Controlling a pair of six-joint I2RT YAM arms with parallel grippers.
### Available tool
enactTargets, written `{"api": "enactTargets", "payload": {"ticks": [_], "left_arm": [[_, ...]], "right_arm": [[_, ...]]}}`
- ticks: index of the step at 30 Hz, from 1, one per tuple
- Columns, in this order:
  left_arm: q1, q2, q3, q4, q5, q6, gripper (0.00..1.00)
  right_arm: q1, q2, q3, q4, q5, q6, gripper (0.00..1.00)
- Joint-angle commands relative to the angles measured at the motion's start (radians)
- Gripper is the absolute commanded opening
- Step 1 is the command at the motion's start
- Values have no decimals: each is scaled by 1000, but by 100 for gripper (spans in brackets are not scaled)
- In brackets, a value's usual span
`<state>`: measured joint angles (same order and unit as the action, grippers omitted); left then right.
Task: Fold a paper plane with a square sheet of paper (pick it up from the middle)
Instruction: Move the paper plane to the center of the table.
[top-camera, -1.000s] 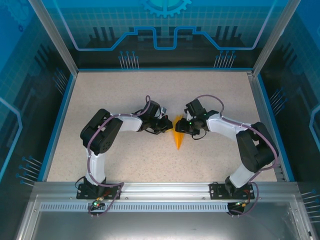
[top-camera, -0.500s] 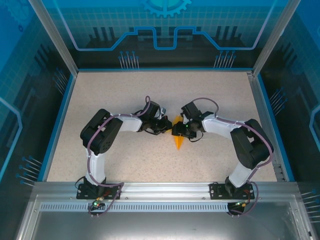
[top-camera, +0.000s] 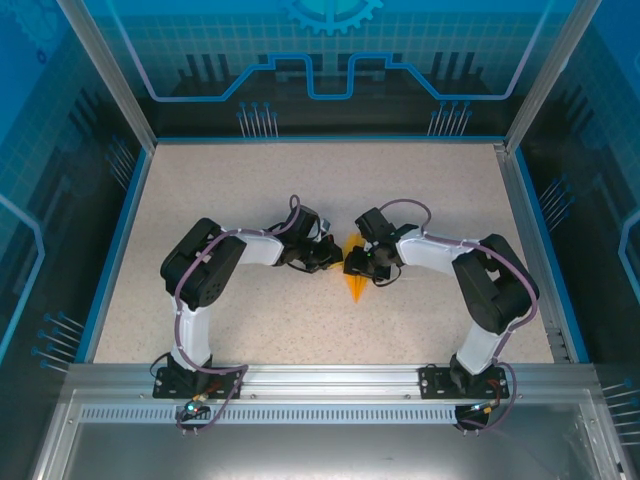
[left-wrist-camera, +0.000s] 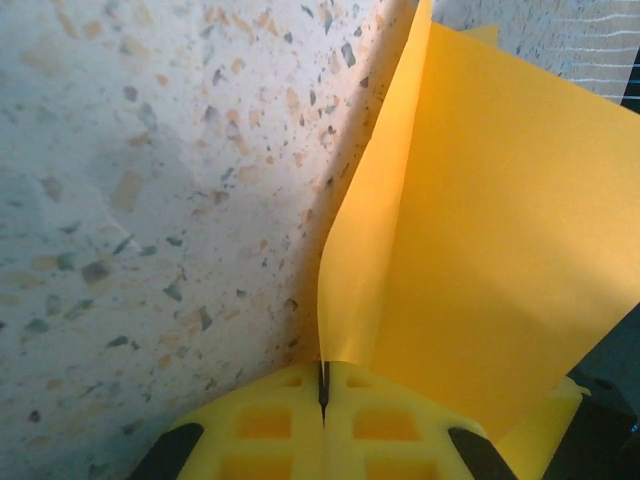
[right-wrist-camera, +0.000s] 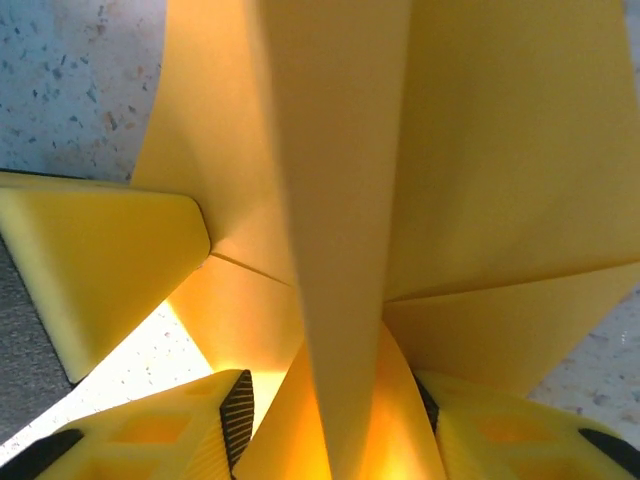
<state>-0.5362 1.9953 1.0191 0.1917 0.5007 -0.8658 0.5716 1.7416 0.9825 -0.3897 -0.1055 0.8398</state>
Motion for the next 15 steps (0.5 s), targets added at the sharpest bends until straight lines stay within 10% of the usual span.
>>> {"api": "enactTargets", "payload": {"ticks": [1, 15], "left_arm": [[6, -11, -13, -5, -22, 2, 0], [61, -142, -22, -137, -96, 23, 36]], "right_arm": [[17, 25, 35, -59, 35, 36, 44], [63, 52, 134, -191, 144, 34, 22]]}}
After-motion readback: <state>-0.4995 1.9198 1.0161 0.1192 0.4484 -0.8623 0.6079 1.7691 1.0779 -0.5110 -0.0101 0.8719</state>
